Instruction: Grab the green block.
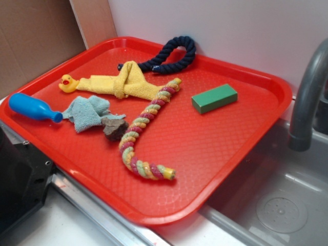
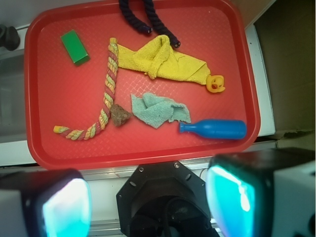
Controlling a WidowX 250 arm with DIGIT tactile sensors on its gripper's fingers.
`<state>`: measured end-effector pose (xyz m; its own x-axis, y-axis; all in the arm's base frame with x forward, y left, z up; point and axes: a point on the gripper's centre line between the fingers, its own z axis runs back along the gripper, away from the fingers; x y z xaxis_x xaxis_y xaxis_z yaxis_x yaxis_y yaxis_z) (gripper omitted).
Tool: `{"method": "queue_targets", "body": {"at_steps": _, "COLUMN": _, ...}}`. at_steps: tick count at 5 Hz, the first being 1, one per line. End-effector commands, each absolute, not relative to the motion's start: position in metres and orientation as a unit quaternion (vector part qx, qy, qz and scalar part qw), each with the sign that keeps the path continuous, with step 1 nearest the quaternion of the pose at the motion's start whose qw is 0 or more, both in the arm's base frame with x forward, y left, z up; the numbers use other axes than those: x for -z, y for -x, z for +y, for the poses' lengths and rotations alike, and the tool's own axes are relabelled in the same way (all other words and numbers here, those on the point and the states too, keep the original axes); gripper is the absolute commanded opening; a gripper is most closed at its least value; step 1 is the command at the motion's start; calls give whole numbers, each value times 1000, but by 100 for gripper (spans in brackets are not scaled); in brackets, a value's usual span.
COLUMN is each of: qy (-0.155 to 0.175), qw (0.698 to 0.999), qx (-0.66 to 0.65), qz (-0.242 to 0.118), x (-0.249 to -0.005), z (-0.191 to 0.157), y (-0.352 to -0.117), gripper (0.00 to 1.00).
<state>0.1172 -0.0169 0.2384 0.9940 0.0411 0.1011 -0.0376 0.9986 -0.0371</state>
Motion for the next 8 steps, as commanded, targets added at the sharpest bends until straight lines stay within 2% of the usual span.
{"method": "queue_targets", "body": {"at_steps": 1, "qy": 18, "qw": 998, "qx": -20, "qz": -51, "x": -238, "z": -17, "y": -117, "gripper": 100}}
{"method": "queue_targets", "body": {"at_steps": 2, "qy": 12, "qw": 998, "qx": -7, "qz": -57, "x": -210, "z": -20, "y": -158, "gripper": 100}}
{"method": "queue_targets", "body": {"at_steps": 3, "qy": 23, "qw": 994, "qx": 48, "qz": -93, "x": -180, "z": -40, "y": -208, "gripper": 100}}
{"method": "queue_targets", "body": {"at_steps": 4, "qy": 50, "qw": 985, "qx": 120, "qz": -114, "x": -157, "z": -57, "y": -247, "gripper": 100}}
{"method": "queue_targets", "body": {"at_steps": 5, "qy": 59, "qw": 973, "qx": 190, "qz": -121, "x": -132, "z": -85, "y": -273, "gripper": 100}}
{"method": "queue_targets", "body": {"at_steps": 6, "qy": 34, "qw": 966, "qx": 237, "qz": -95, "x": -111, "z": -115, "y": -271, "gripper": 100}}
{"method": "queue_targets", "body": {"at_steps": 8, "qy": 27, "qw": 964, "qx": 255, "qz": -67, "x": -79, "z": -132, "y": -296, "gripper": 100}}
